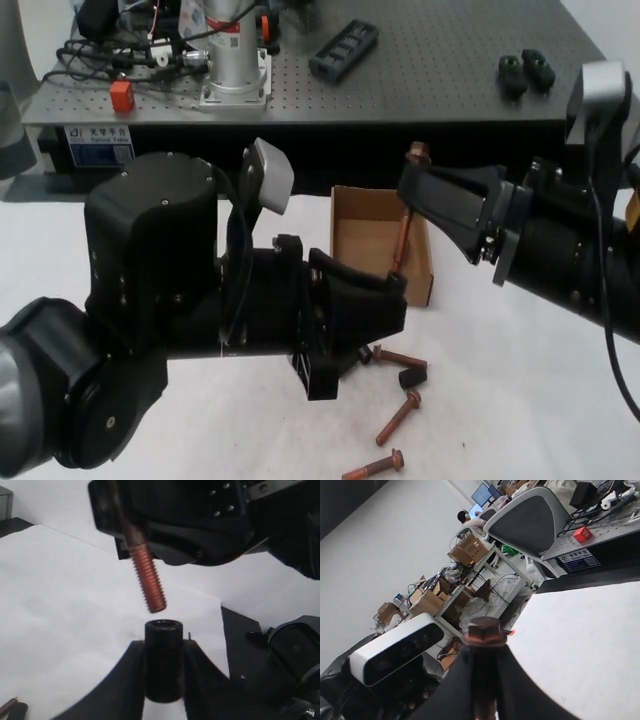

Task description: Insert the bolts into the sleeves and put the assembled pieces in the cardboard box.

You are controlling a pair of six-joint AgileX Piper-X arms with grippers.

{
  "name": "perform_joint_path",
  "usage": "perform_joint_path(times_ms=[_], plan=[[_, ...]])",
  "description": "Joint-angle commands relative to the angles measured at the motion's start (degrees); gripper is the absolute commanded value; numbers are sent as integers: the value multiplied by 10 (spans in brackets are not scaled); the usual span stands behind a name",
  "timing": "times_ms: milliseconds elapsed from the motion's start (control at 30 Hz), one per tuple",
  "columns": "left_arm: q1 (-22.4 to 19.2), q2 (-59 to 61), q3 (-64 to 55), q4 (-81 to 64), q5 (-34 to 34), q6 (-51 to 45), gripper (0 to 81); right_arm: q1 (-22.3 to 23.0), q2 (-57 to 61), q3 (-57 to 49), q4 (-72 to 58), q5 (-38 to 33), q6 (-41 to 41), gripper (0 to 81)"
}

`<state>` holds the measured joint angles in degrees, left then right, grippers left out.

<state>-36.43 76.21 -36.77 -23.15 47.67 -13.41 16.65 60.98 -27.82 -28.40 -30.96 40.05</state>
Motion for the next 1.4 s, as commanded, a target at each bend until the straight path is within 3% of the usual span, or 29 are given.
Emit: perform_joint_path(times_ms=[0,400,667,767,867,933,1133,1367], plan=[[0,-7,-1,-14,5,-4,6,2,-7,0,-12,-5,3,11],[0,-7,-1,-45,-46,-41,6,2,-7,0,14,-15,-2,11],[0,-7,-1,-67,-67,-46,6,2,-7,0,28,-48,-54,2],[0,-7,-1,-70,-67,-27,6,2,-7,0,28,-63,-78,97],[0,-7,-1,-70,-83,18,6,2,-7,0,23,-86,-99,298],[0,-6,-3,-70,-113,23,6,-4,-9,0,23,-86,-96,373],[25,72,-99,5,-180,0,6,-96,-41,0,67,-88,-111,347],[34,294,-417,307,-275,9,6,-219,-92,0,204,-95,-160,347]])
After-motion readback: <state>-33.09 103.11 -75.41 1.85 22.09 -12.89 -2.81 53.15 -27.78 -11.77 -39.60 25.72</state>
